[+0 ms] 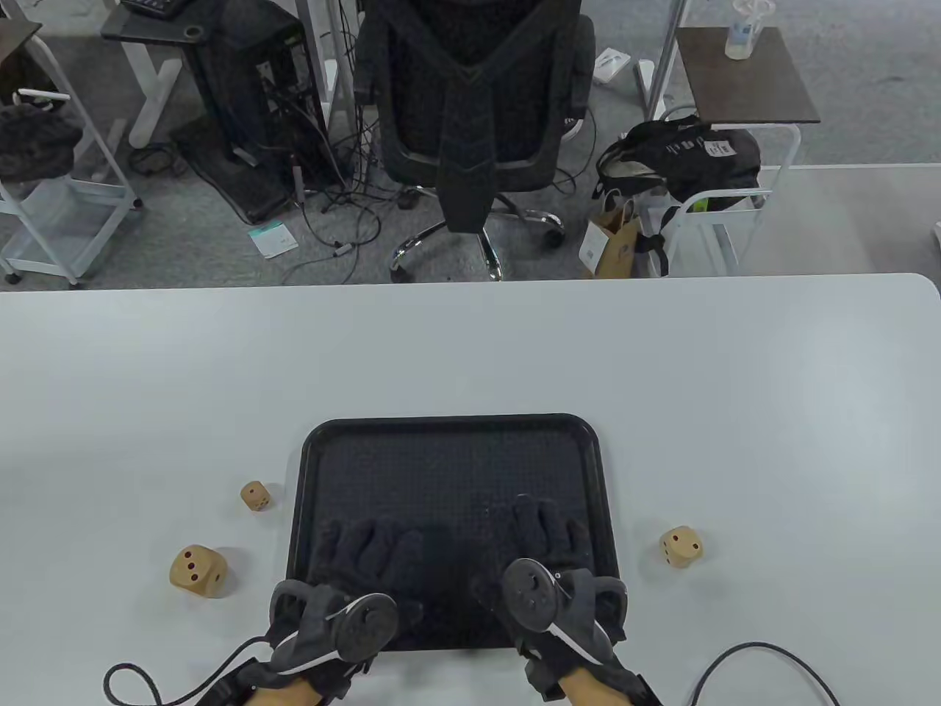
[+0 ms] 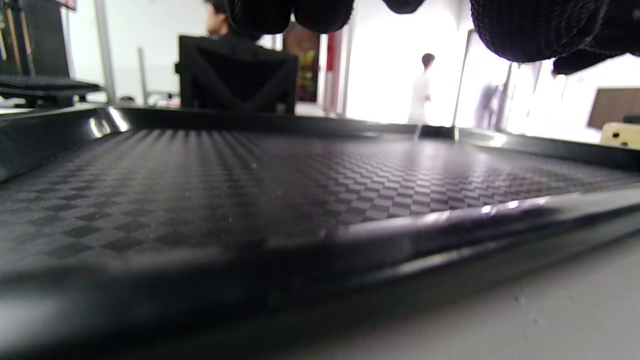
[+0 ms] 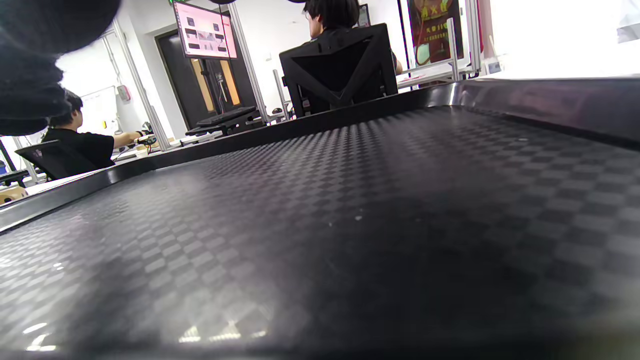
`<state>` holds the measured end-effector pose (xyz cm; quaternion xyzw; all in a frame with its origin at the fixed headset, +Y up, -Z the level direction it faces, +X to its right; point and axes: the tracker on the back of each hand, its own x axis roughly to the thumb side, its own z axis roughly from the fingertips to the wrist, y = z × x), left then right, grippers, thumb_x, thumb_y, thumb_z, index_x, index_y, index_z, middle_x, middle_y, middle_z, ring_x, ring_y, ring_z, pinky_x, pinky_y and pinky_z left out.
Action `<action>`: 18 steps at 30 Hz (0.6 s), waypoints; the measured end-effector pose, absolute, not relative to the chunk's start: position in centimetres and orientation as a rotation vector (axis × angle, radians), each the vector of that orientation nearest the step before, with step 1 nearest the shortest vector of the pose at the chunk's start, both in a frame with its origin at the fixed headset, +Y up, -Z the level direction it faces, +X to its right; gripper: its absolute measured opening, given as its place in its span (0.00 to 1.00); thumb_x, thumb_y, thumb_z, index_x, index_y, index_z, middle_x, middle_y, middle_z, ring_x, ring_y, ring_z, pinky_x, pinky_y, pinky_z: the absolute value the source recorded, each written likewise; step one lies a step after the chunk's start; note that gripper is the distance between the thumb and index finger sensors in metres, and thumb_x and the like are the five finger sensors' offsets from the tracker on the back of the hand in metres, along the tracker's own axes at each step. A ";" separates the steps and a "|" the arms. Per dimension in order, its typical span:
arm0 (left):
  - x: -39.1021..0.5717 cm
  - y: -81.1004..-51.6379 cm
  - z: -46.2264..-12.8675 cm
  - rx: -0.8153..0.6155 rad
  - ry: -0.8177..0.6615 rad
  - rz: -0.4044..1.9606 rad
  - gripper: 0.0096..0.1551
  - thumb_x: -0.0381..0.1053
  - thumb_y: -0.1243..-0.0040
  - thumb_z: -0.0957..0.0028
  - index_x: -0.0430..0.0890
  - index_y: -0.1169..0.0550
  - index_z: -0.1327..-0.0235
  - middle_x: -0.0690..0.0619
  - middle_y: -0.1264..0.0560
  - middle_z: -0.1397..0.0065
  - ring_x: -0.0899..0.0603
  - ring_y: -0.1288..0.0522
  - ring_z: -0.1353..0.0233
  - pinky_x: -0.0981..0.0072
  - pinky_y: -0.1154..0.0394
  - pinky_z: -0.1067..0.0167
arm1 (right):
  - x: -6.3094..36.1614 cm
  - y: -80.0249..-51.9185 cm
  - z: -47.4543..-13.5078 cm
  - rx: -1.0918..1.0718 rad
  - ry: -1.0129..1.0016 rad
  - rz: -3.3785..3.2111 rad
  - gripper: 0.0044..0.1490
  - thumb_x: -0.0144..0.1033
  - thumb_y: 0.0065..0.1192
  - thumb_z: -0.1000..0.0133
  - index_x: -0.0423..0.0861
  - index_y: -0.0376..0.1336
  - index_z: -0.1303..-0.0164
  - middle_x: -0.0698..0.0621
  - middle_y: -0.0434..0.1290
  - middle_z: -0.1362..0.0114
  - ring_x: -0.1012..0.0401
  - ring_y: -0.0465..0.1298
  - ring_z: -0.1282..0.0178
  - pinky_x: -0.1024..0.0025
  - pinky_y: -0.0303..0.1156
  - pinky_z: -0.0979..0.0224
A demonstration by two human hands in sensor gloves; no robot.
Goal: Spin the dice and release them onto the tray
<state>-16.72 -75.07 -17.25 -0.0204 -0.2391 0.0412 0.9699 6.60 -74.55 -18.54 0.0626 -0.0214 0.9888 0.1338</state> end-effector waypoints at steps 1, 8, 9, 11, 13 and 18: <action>-16.8 -75.0 -17.3 -0.035 -0.481 0.088 0.47 0.70 0.47 0.53 0.57 0.47 0.22 0.44 0.48 0.15 0.30 0.44 0.16 0.24 0.57 0.23 | 6.5 -74.6 -18.6 0.186 -0.052 2.864 0.57 0.68 0.53 0.58 0.64 0.38 0.20 0.54 0.37 0.13 0.50 0.41 0.12 0.38 0.41 0.15; -17.8 -74.6 -17.6 -0.023 -0.445 0.128 0.47 0.70 0.47 0.53 0.57 0.47 0.22 0.44 0.48 0.15 0.30 0.44 0.16 0.24 0.57 0.23 | 6.3 -74.5 -18.4 0.208 -0.075 2.874 0.57 0.68 0.54 0.58 0.64 0.38 0.20 0.53 0.38 0.13 0.50 0.42 0.12 0.38 0.42 0.15; -17.9 -74.5 -17.7 -0.024 -0.440 0.134 0.47 0.70 0.47 0.53 0.57 0.47 0.22 0.44 0.48 0.15 0.30 0.44 0.16 0.24 0.57 0.23 | 6.3 -74.5 -18.3 0.207 -0.082 2.871 0.57 0.68 0.54 0.58 0.64 0.38 0.20 0.53 0.38 0.13 0.50 0.43 0.12 0.38 0.42 0.15; -18.1 -74.5 -17.7 -0.022 -0.438 0.138 0.47 0.70 0.47 0.53 0.57 0.47 0.22 0.44 0.48 0.15 0.30 0.44 0.16 0.24 0.57 0.23 | 6.5 -74.3 -18.3 0.203 -0.091 2.863 0.57 0.69 0.54 0.58 0.64 0.39 0.20 0.53 0.39 0.13 0.50 0.43 0.12 0.38 0.43 0.15; -18.2 -74.5 -17.8 -0.021 -0.434 0.139 0.47 0.70 0.47 0.53 0.57 0.47 0.22 0.44 0.48 0.15 0.30 0.44 0.16 0.24 0.57 0.23 | 6.8 -74.1 -18.3 0.186 -0.108 2.853 0.57 0.69 0.54 0.58 0.64 0.39 0.20 0.53 0.39 0.13 0.50 0.43 0.12 0.38 0.44 0.15; -18.4 -74.4 -17.8 -0.025 -0.429 0.147 0.47 0.70 0.47 0.53 0.57 0.46 0.22 0.44 0.48 0.15 0.30 0.43 0.16 0.24 0.57 0.23 | 8.5 -73.1 -18.3 0.086 -0.178 2.792 0.58 0.69 0.55 0.59 0.64 0.39 0.20 0.54 0.38 0.13 0.50 0.41 0.12 0.37 0.40 0.15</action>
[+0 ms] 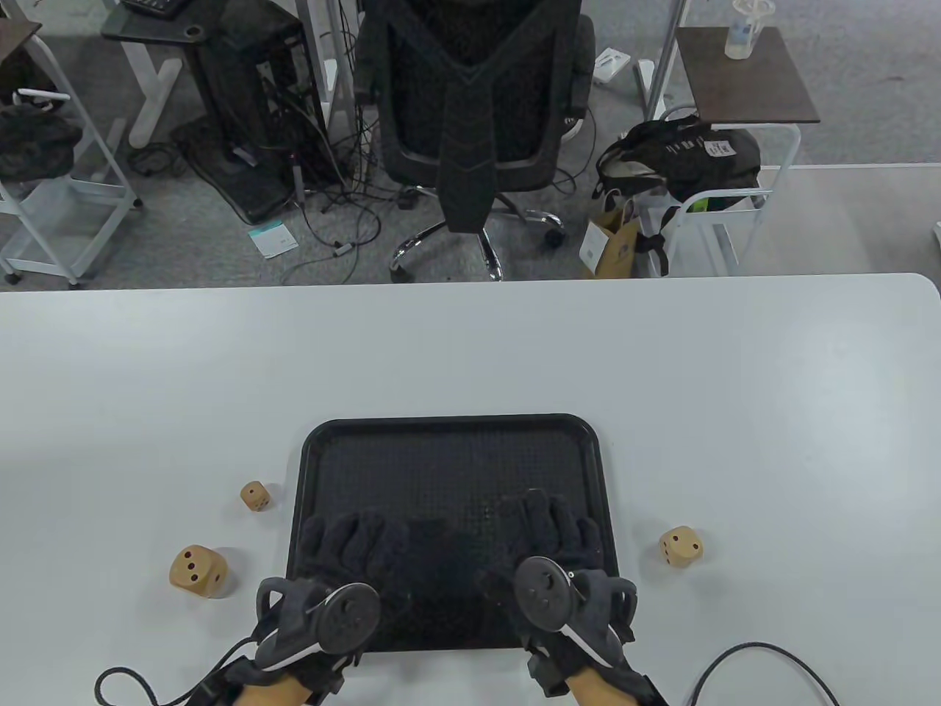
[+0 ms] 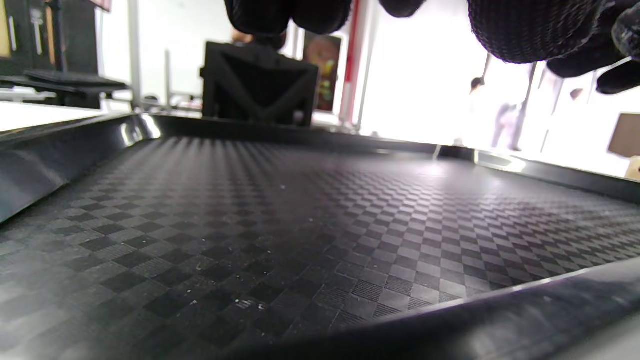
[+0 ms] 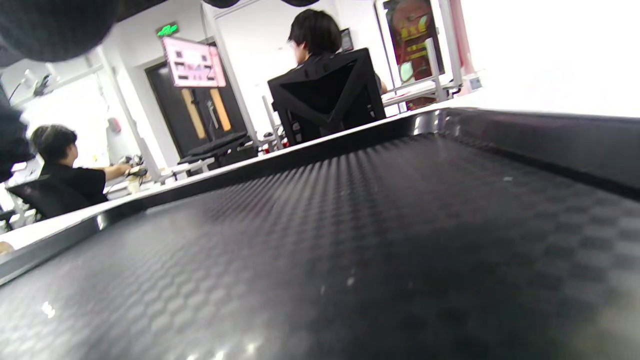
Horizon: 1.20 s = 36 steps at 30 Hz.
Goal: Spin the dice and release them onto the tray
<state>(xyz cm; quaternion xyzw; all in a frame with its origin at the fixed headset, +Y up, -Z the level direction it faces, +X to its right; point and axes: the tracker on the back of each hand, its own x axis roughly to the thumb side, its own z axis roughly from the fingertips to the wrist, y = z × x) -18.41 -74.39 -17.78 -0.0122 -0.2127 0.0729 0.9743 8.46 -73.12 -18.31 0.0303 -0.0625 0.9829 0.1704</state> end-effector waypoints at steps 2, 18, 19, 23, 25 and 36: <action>-18.5 -74.4 -17.8 -0.028 -0.426 0.145 0.47 0.70 0.47 0.53 0.57 0.46 0.22 0.44 0.48 0.15 0.30 0.44 0.16 0.24 0.57 0.23 | 9.3 -72.7 -18.3 0.037 -0.217 2.744 0.58 0.69 0.56 0.59 0.65 0.39 0.20 0.54 0.36 0.13 0.51 0.39 0.12 0.37 0.38 0.14; -18.9 -74.4 -17.9 -0.041 -0.416 0.141 0.47 0.70 0.47 0.53 0.57 0.46 0.22 0.43 0.48 0.15 0.29 0.44 0.16 0.24 0.57 0.23 | 18.6 -72.9 -19.5 -0.493 -0.154 2.533 0.60 0.68 0.59 0.58 0.68 0.36 0.20 0.57 0.31 0.13 0.53 0.33 0.10 0.39 0.30 0.12; -18.9 -74.3 -17.9 -0.043 -0.415 0.140 0.47 0.70 0.47 0.53 0.57 0.46 0.22 0.43 0.48 0.15 0.29 0.44 0.16 0.24 0.57 0.23 | 19.7 -73.3 -19.6 -0.561 -0.126 2.509 0.59 0.67 0.59 0.57 0.68 0.36 0.20 0.57 0.31 0.13 0.53 0.33 0.10 0.39 0.30 0.12; -19.0 -74.3 -17.9 -0.046 -0.413 0.138 0.47 0.70 0.47 0.53 0.57 0.46 0.22 0.43 0.49 0.15 0.29 0.44 0.16 0.24 0.57 0.23 | 22.2 -74.2 -19.8 -0.710 -0.053 2.432 0.59 0.66 0.60 0.57 0.67 0.36 0.20 0.57 0.30 0.13 0.52 0.33 0.11 0.39 0.30 0.12; -19.0 -74.3 -17.9 -0.047 -0.411 0.139 0.47 0.70 0.47 0.53 0.57 0.46 0.22 0.43 0.49 0.15 0.30 0.44 0.16 0.24 0.57 0.23 | 23.3 -74.6 -19.7 -0.791 -0.012 2.416 0.59 0.66 0.61 0.56 0.67 0.36 0.20 0.57 0.30 0.13 0.52 0.32 0.11 0.39 0.30 0.12; -19.3 -74.3 -18.0 -0.065 -0.398 0.136 0.47 0.70 0.47 0.53 0.57 0.47 0.22 0.43 0.50 0.15 0.29 0.45 0.16 0.23 0.58 0.23 | 24.5 -75.9 -20.0 -0.992 0.161 2.519 0.53 0.52 0.74 0.56 0.60 0.51 0.22 0.50 0.52 0.17 0.48 0.54 0.18 0.41 0.46 0.15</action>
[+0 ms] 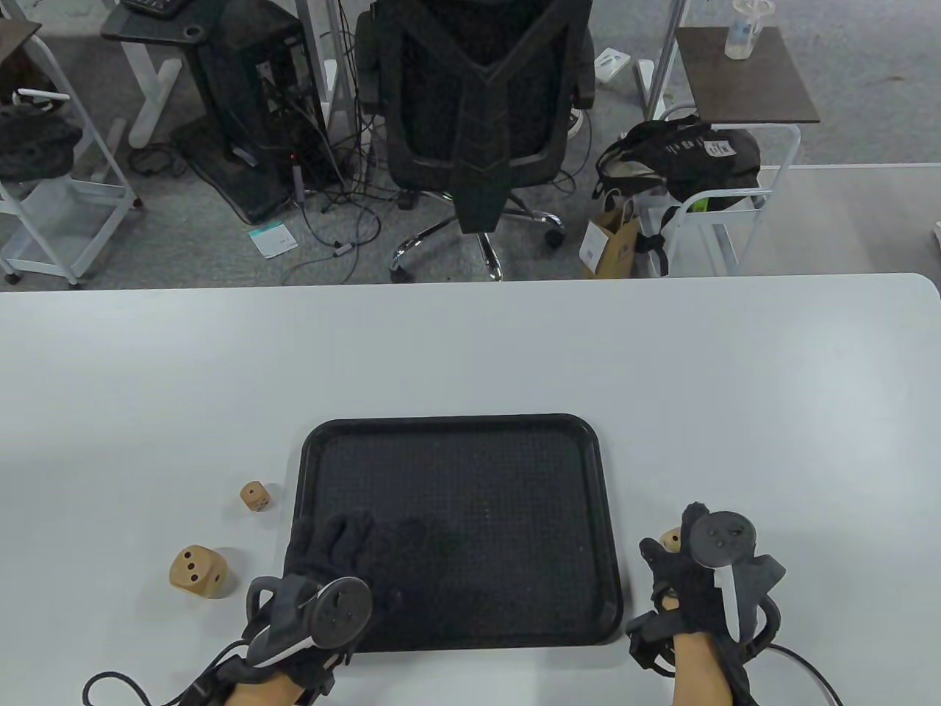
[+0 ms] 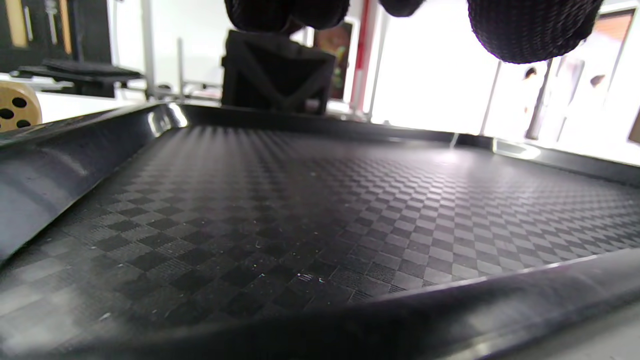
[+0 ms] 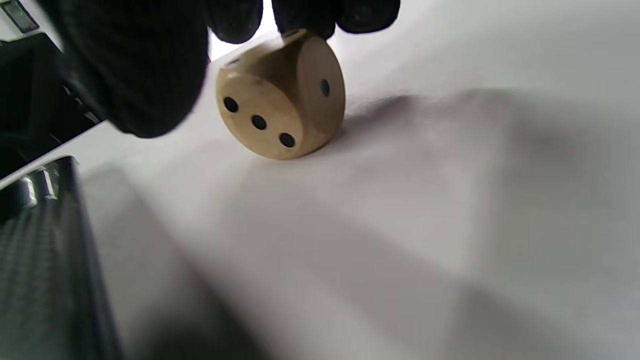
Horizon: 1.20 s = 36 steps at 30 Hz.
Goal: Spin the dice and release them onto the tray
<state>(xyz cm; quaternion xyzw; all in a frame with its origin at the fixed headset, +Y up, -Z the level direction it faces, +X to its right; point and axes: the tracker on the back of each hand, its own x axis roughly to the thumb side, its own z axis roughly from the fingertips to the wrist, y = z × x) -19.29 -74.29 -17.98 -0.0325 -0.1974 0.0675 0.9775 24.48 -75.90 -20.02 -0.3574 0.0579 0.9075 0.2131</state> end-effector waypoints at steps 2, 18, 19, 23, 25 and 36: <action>-19.3 -74.3 -18.0 -0.064 -0.396 0.138 0.47 0.70 0.47 0.53 0.57 0.47 0.22 0.43 0.50 0.15 0.29 0.45 0.16 0.23 0.58 0.23 | 24.4 -76.1 -20.2 -1.003 0.184 2.542 0.50 0.47 0.76 0.54 0.60 0.52 0.23 0.51 0.54 0.18 0.49 0.56 0.19 0.41 0.48 0.16; -19.7 -74.2 -18.2 -0.069 -0.387 0.145 0.47 0.70 0.47 0.53 0.57 0.46 0.22 0.43 0.50 0.15 0.29 0.45 0.16 0.23 0.58 0.23 | 21.4 -74.3 -20.1 -0.782 -0.053 2.651 0.45 0.39 0.75 0.53 0.60 0.56 0.26 0.50 0.59 0.20 0.49 0.63 0.23 0.42 0.55 0.19; -19.7 -74.2 -18.2 -0.072 -0.387 0.144 0.47 0.70 0.47 0.53 0.57 0.46 0.22 0.43 0.50 0.15 0.29 0.45 0.16 0.23 0.58 0.23 | 20.7 -74.1 -20.1 -0.713 -0.073 2.660 0.45 0.39 0.75 0.53 0.60 0.56 0.26 0.50 0.60 0.20 0.49 0.64 0.23 0.42 0.56 0.19; -19.8 -74.4 -18.4 -0.082 -0.382 0.146 0.47 0.70 0.47 0.53 0.57 0.46 0.22 0.43 0.50 0.15 0.29 0.45 0.16 0.23 0.58 0.23 | 17.6 -73.4 -20.1 -0.432 -0.104 2.710 0.44 0.39 0.75 0.54 0.59 0.58 0.27 0.49 0.63 0.22 0.49 0.67 0.25 0.42 0.60 0.22; -19.8 -74.5 -18.4 -0.086 -0.379 0.143 0.47 0.70 0.47 0.53 0.57 0.46 0.22 0.43 0.51 0.15 0.29 0.45 0.16 0.23 0.58 0.23 | 15.9 -73.2 -20.0 -0.280 -0.101 2.741 0.44 0.40 0.75 0.55 0.59 0.59 0.28 0.50 0.64 0.22 0.50 0.69 0.26 0.43 0.62 0.23; -20.6 -73.9 -18.5 -0.072 -0.369 0.181 0.47 0.70 0.47 0.53 0.56 0.46 0.22 0.43 0.51 0.15 0.29 0.45 0.16 0.23 0.58 0.23 | 6.6 -73.8 -22.3 0.191 0.482 2.933 0.43 0.38 0.73 0.54 0.59 0.58 0.27 0.50 0.62 0.21 0.50 0.68 0.25 0.42 0.60 0.22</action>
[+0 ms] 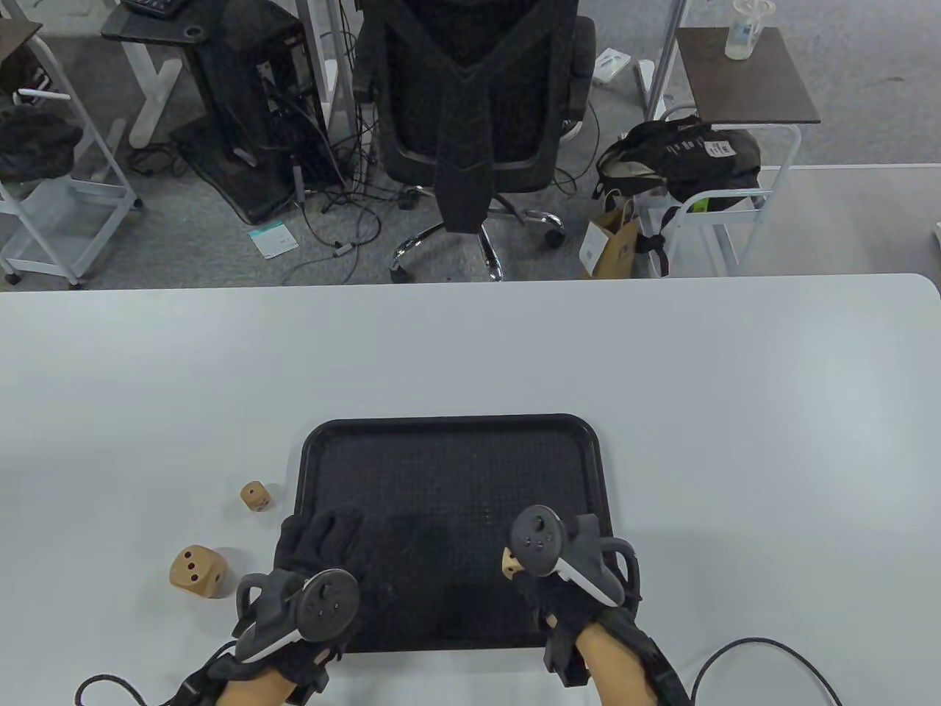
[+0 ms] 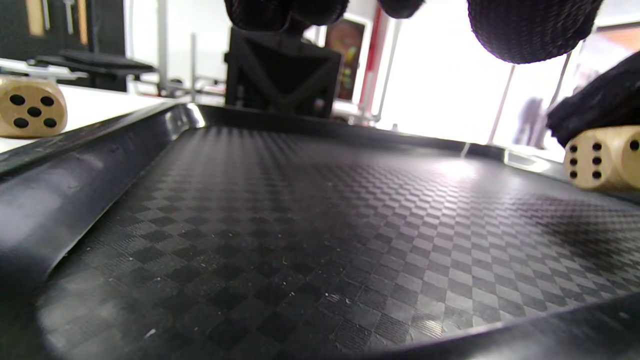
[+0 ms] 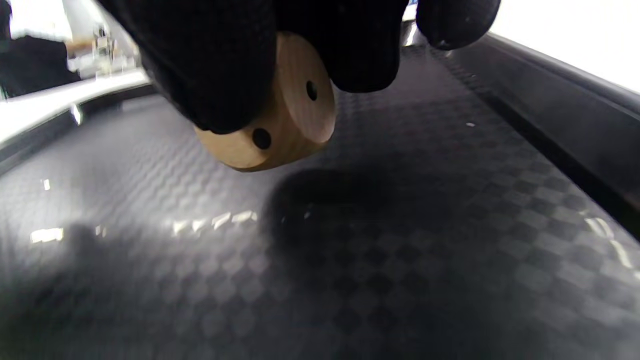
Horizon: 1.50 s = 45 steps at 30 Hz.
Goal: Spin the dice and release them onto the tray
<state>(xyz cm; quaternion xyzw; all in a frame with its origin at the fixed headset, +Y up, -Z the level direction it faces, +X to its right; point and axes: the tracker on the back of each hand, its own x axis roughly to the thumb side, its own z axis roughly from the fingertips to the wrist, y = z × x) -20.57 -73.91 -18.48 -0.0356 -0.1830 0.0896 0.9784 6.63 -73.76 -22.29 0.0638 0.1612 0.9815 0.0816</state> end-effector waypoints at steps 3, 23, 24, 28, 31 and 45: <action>-20.7 -73.9 -18.5 -0.078 -0.367 0.185 0.47 0.70 0.47 0.53 0.56 0.46 0.22 0.43 0.51 0.15 0.29 0.45 0.16 0.23 0.58 0.23 | 4.5 -74.0 -22.4 0.300 0.602 2.956 0.42 0.38 0.73 0.54 0.59 0.59 0.28 0.51 0.62 0.21 0.51 0.69 0.25 0.43 0.61 0.22; -21.3 -73.7 -18.8 -0.088 -0.350 0.200 0.46 0.69 0.47 0.53 0.56 0.44 0.22 0.42 0.51 0.15 0.29 0.45 0.16 0.23 0.57 0.24 | 8.8 -72.2 -22.2 -0.053 0.092 2.724 0.49 0.61 0.57 0.56 0.60 0.51 0.22 0.52 0.60 0.18 0.49 0.63 0.20 0.39 0.51 0.17; -21.3 -73.7 -18.8 -0.087 -0.350 0.202 0.46 0.69 0.47 0.53 0.56 0.44 0.22 0.42 0.51 0.15 0.29 0.45 0.16 0.24 0.57 0.23 | 9.2 -72.0 -21.8 -0.055 0.052 2.730 0.49 0.62 0.57 0.56 0.61 0.49 0.22 0.53 0.58 0.17 0.49 0.60 0.18 0.39 0.50 0.16; -21.4 -73.6 -18.8 -0.079 -0.352 0.197 0.46 0.69 0.47 0.53 0.56 0.44 0.22 0.42 0.51 0.15 0.29 0.45 0.16 0.24 0.57 0.23 | 11.2 -71.3 -20.2 -0.082 -0.077 2.749 0.52 0.62 0.59 0.56 0.63 0.45 0.21 0.56 0.52 0.14 0.51 0.54 0.14 0.39 0.47 0.14; -21.4 -73.7 -18.9 -0.078 -0.351 0.197 0.46 0.69 0.47 0.53 0.56 0.44 0.22 0.42 0.51 0.15 0.29 0.45 0.16 0.24 0.57 0.23 | 13.0 -71.3 -19.2 -0.125 -0.121 2.779 0.53 0.62 0.59 0.57 0.64 0.44 0.21 0.57 0.50 0.14 0.52 0.51 0.12 0.39 0.45 0.14; -22.4 -72.5 -18.8 -0.042 -0.341 0.252 0.47 0.70 0.47 0.53 0.56 0.45 0.22 0.43 0.52 0.15 0.29 0.46 0.16 0.23 0.58 0.24 | 16.8 -73.5 -17.5 -0.233 -0.125 2.666 0.54 0.58 0.66 0.57 0.63 0.46 0.22 0.57 0.48 0.14 0.51 0.48 0.12 0.38 0.42 0.14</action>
